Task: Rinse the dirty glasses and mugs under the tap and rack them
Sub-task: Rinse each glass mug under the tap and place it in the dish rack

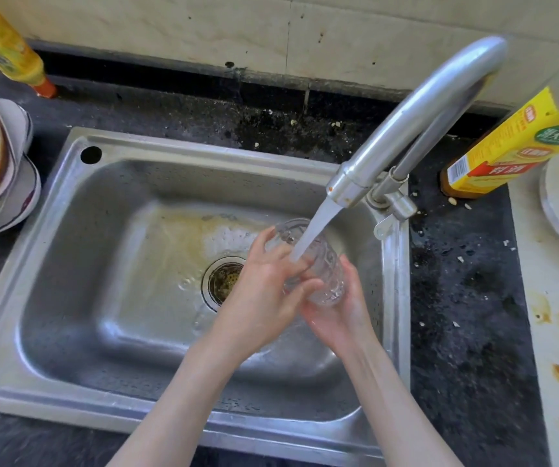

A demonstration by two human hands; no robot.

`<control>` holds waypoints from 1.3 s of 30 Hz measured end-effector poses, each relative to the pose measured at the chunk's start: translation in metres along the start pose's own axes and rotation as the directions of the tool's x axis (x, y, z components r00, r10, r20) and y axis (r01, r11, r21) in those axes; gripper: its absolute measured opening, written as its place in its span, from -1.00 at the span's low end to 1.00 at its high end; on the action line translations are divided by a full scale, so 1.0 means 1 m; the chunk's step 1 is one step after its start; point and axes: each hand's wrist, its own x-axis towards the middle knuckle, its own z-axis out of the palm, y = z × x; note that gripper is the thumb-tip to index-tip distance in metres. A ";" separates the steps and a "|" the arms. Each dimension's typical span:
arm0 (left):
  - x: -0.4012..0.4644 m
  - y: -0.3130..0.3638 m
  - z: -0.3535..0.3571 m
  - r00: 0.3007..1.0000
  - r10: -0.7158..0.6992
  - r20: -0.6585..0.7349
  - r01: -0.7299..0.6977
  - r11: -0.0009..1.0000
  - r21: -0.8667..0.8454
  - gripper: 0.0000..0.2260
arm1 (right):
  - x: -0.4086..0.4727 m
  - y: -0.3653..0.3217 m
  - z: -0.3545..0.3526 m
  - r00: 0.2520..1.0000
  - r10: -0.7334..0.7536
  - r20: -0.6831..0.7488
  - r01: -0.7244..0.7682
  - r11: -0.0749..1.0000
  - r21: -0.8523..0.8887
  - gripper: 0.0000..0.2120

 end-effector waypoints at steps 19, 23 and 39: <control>0.001 0.037 -0.006 0.993 0.061 -0.099 -0.045 0.986 0.159 -0.87 | -0.020 -0.073 0.026 0.944 -0.156 -0.292 0.143 0.988 -0.063 -0.92; 0.003 0.042 -0.014 0.993 0.044 -0.106 -0.024 0.984 0.179 -0.88 | -0.028 -0.082 0.030 0.955 -0.131 -0.266 0.122 0.991 -0.053 -0.90; 0.007 0.068 -0.029 0.971 -0.127 -0.203 0.142 0.988 0.057 -0.90 | -0.061 -0.134 0.050 0.968 -0.141 -0.206 0.137 0.990 -0.034 -0.77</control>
